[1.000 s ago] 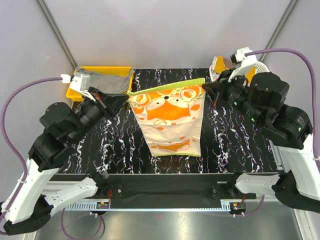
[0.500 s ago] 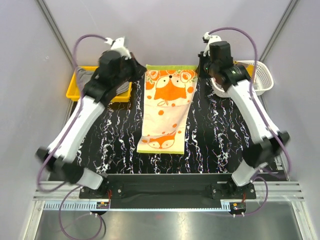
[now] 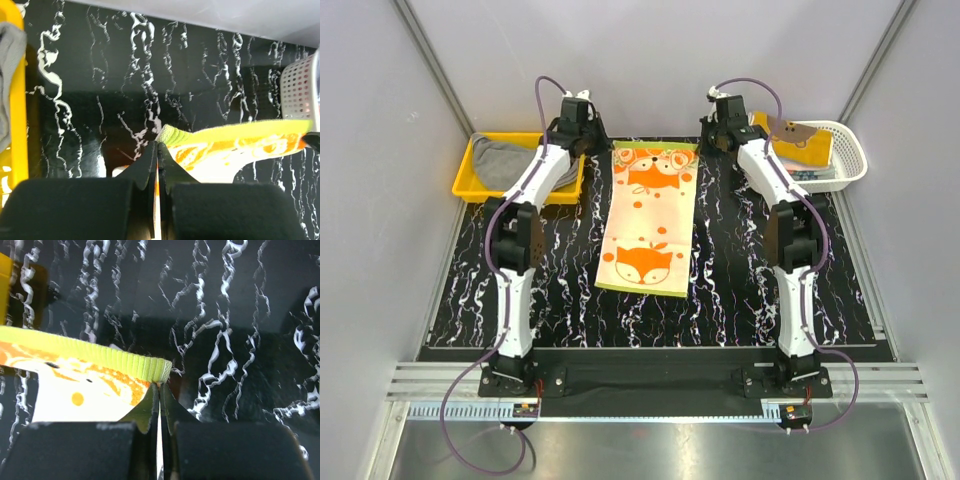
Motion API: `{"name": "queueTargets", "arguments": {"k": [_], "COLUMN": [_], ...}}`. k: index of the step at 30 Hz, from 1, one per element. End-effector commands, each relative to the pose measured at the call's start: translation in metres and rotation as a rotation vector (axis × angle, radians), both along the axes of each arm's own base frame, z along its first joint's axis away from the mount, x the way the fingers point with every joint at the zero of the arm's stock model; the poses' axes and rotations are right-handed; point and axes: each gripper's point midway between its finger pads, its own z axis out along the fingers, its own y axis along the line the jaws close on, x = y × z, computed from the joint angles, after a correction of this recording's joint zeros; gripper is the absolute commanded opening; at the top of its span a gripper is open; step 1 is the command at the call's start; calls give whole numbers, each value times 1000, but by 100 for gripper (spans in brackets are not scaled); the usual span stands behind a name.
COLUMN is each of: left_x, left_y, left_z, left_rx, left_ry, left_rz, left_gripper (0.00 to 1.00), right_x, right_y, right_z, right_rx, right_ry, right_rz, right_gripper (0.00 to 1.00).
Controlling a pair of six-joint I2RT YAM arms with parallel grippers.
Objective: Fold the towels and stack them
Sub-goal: Flatten out the crumpled towel, then fold the towel
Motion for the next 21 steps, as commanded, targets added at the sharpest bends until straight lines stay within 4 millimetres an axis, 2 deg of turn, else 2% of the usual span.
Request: {"name": "queueTargets", "arguments": {"k": [1,2,3,5,6,7,8,9,10,12,13,14,15,16,17,18,20,21], "left_x": [0,-8,-12,-23,-32,-42,-47,-59,-67,-80,-91,-98,-104,-116,-122,-128,-143,-147], "left_y": [-6,-3,-2,1,3,4,6,8,11,10,12,11,11,10,10,10,9,10], "left_z": [66,44,53,44,23,34,33,16,25,20,4,10,7,-7,-4,-8,-18,-20], "left_rx": [-50,-34,-40,-32,-29,-39,-45,-34,-35,-27,-16,-25,-26,-21,-23,-23,-22,-24], "left_ry": [-189,-146,-169,-149,-104,-121,-119,-85,-100,-88,-51,-54,-48,-14,-18,-7,24,30], "left_rz": [-43,-39,-37,-30,-28,-28,-17,-12,-5,-2,3,5,6,3,12,11,12,15], "left_gripper": [0,0,0,0,0,0,0,0,0,0,0,0,0,0,0,0,0,0], "right_x": [7,6,-4,-12,-19,-31,-36,-52,-60,-81,-90,-98,-109,-117,-123,-132,-142,-150], "right_y": [14,14,13,12,11,10,10,13,15,18,25,27,28,34,35,36,41,40], "right_z": [47,46,37,33,45,25,25,18,16,10,9,16,3,2,7,-4,-2,-10], "right_rx": [86,92,92,101,116,118,129,140,148,139,126,132,123,120,121,110,105,100], "right_ry": [-138,-144,-118,-111,-127,-77,-81,-53,-45,-26,-24,-34,-3,3,-7,18,15,33], "right_rz": [33,35,35,35,32,32,33,36,43,50,57,60,61,69,71,70,73,71], "right_gripper": [0,0,0,0,0,0,0,0,0,0,0,0,0,0,0,0,0,0]}}
